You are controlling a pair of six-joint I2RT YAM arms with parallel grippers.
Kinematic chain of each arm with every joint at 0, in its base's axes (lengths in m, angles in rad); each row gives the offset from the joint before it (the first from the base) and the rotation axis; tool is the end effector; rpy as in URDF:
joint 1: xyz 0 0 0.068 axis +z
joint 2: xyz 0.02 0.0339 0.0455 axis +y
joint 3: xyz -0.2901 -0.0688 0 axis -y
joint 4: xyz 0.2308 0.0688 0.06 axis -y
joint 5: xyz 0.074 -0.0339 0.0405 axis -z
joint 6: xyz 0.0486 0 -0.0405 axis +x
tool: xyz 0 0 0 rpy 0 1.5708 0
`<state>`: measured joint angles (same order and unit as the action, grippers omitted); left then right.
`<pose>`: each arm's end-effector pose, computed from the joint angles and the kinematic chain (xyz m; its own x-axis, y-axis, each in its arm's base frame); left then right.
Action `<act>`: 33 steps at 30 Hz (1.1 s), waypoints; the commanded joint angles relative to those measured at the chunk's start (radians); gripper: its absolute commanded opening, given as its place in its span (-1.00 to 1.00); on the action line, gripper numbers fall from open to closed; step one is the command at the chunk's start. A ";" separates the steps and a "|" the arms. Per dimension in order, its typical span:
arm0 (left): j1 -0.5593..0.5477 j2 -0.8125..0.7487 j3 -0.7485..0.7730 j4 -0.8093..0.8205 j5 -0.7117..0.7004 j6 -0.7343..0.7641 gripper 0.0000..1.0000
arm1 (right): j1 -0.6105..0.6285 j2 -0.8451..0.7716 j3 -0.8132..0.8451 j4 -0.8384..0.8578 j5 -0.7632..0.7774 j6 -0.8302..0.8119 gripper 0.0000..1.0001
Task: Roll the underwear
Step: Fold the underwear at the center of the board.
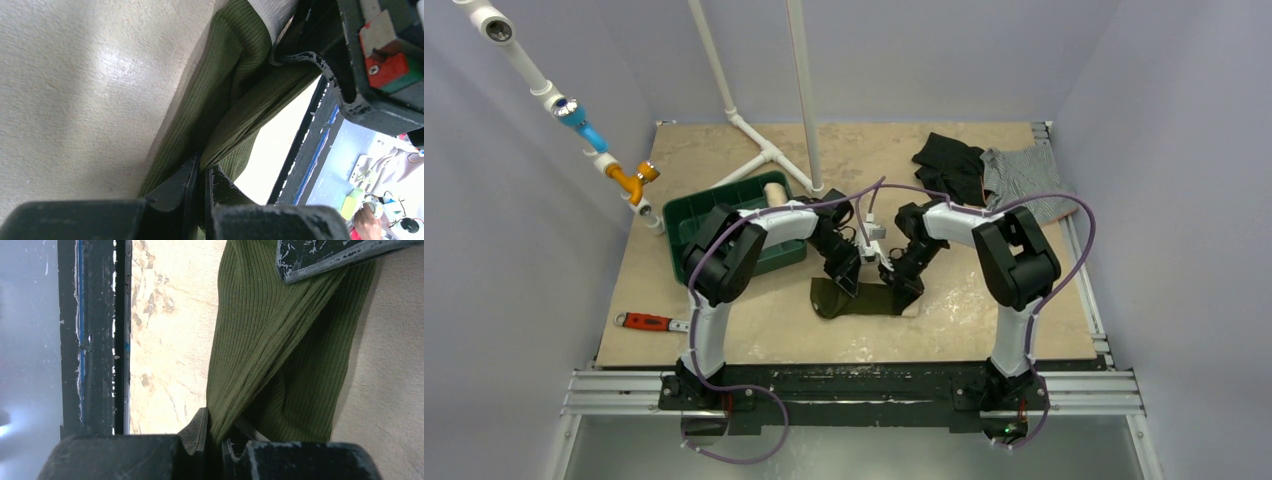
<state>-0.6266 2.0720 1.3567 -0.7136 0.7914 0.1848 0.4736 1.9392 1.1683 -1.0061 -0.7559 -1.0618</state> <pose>0.2942 -0.2557 0.1548 -0.6975 0.6644 -0.2684 0.6326 0.3950 -0.6662 0.2602 0.1708 0.1593 -0.2438 -0.8390 -0.4865 -0.8615 -0.0431 0.5060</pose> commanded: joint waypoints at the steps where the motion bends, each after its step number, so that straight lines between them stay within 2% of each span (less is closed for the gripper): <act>1: -0.027 -0.082 -0.021 -0.090 -0.021 0.101 -0.92 | -0.087 0.075 0.060 -0.052 0.104 0.120 -1.00; 7: -0.025 -0.080 -0.005 -0.111 -0.061 0.080 -0.77 | -0.109 0.150 0.100 -0.083 0.113 0.098 -1.00; 15: -0.022 -0.085 -0.008 -0.124 -0.040 0.060 -0.53 | -0.126 0.219 0.137 -0.082 0.092 0.086 -1.00; 17: -0.018 -0.095 -0.015 -0.116 -0.033 0.058 -0.44 | -0.126 0.227 0.136 -0.075 0.093 0.087 -0.99; 19: -0.014 -0.104 -0.019 -0.113 -0.026 0.061 -0.20 | -0.128 0.233 0.138 -0.071 0.096 0.086 -0.99; 24: -0.006 -0.126 -0.027 -0.124 -0.015 0.081 -0.01 | -0.131 0.244 0.142 -0.066 0.098 0.090 -0.98; 33: 0.006 -0.175 -0.066 -0.104 -0.007 0.088 0.17 | -0.132 0.239 0.133 -0.056 0.103 0.096 -0.98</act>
<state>-0.5968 2.0006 1.3212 -0.7734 0.7242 0.0593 0.4107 2.1029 1.3128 -1.1587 -0.8558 -1.2045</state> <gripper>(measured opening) 0.561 0.045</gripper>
